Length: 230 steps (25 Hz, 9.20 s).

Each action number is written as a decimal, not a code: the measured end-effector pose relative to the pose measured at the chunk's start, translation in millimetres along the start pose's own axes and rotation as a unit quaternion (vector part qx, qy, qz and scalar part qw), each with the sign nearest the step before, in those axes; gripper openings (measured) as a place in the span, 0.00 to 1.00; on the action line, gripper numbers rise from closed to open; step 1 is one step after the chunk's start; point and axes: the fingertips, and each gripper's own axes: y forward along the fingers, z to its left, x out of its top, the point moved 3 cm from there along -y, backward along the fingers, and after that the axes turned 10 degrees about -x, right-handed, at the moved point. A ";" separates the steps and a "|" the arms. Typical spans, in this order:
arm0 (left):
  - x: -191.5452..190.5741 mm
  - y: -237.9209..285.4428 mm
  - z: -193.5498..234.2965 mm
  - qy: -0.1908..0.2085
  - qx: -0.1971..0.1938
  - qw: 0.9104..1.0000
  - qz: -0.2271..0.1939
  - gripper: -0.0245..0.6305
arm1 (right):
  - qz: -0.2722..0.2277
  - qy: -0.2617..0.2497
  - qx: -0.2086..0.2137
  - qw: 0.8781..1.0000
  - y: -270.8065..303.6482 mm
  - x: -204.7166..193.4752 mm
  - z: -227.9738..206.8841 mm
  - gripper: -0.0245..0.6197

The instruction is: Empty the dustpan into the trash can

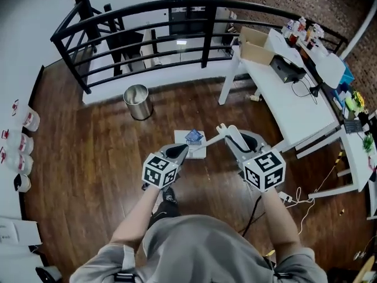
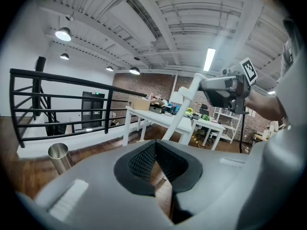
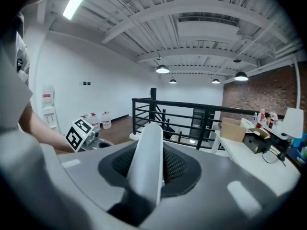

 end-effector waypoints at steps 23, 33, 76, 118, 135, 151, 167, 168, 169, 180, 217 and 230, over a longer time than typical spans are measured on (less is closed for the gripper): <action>163.0 -3.2 361.1 0.114 0.134 0.984 -0.039 0.43 | -0.089 -0.068 0.188 0.976 288.5 303.0 37.6 0.21; 188.2 20.2 481.8 0.124 0.194 0.973 0.005 0.12 | -0.073 -0.074 0.259 0.960 404.6 340.5 25.8 0.21; 253.3 200.5 825.0 0.010 0.010 0.984 0.179 0.11 | -0.035 0.007 0.126 0.991 891.8 414.0 -221.5 0.23; 272.9 192.2 825.0 -0.017 0.068 0.980 0.187 0.11 | -0.056 -0.014 0.190 0.980 898.7 438.7 -218.8 0.22; 193.3 36.8 644.4 0.036 0.129 0.980 0.151 0.11 | -0.066 0.042 0.261 0.962 663.4 411.0 -34.6 0.29; 242.9 80.3 555.3 0.077 0.104 0.991 0.018 0.14 | -0.148 -0.056 0.219 0.963 516.0 418.4 -56.1 0.24; 257.2 181.4 499.1 0.055 0.077 0.995 0.008 0.29 | -0.121 -0.084 0.082 0.986 492.7 347.7 -193.2 0.24; 254.6 180.9 499.2 0.049 0.081 0.996 0.006 0.29 | -0.116 -0.086 0.080 0.986 498.9 339.2 -196.2 0.24; 252.2 180.1 499.1 0.043 0.084 0.996 0.004 0.29 | -0.110 -0.087 0.076 0.987 505.9 330.0 -199.4 0.24; 239.5 155.2 490.0 -0.030 0.096 0.994 -0.052 0.04 | -0.065 -0.079 0.049 0.994 579.6 210.1 -211.7 0.24; 240.8 156.3 469.5 -0.082 0.077 0.990 -0.090 0.04 | 0.077 0.044 0.112 0.990 589.1 25.5 -134.0 0.24; 235.5 181.8 466.5 -0.096 0.045 0.991 -0.085 0.04 | 0.121 0.018 0.158 0.980 549.9 -8.3 -124.4 0.31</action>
